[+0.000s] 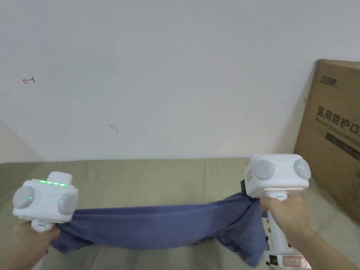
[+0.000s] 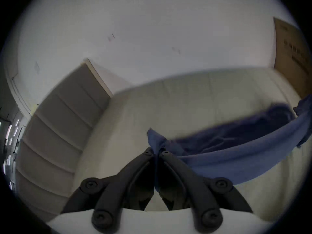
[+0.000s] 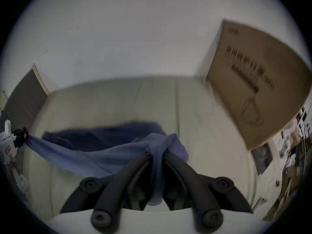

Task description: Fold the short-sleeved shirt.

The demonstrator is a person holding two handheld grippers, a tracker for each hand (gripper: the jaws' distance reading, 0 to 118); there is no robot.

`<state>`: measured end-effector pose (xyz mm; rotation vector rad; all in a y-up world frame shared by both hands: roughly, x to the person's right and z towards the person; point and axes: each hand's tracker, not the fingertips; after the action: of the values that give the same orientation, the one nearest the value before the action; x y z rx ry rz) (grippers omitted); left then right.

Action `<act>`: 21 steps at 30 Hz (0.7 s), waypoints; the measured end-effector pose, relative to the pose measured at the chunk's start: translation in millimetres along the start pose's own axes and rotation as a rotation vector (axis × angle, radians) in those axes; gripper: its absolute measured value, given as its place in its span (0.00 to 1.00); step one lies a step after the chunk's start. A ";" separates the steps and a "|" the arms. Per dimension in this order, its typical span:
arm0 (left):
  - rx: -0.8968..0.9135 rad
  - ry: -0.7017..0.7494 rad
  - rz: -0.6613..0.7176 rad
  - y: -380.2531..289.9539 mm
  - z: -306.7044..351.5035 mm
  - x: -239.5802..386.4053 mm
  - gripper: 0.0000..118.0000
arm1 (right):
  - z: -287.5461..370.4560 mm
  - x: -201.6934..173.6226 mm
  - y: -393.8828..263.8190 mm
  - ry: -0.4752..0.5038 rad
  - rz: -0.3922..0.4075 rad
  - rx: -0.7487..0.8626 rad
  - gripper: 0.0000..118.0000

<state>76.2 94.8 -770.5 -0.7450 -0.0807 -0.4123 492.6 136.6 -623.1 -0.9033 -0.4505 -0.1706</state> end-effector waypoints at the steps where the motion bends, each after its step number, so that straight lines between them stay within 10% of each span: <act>1: -0.002 -0.010 -0.010 -17.4 -5.9 6.1 0.02 | -15.8 -0.6 -16.6 0.002 0.007 -0.037 0.04; 9: -0.118 -0.058 0.015 -108.9 -5.0 -4.4 0.02 | -29.5 8.7 -111.6 0.031 0.047 -0.132 0.04; 21: -0.077 -0.109 0.034 -266.0 157.6 -60.9 0.02 | 135.6 45.7 -316.9 0.123 -0.004 -0.127 0.04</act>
<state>-72.4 46.0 -497.0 -0.8436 -0.1550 -0.3438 387.9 51.3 -302.7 -1.0109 -0.3292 -0.2591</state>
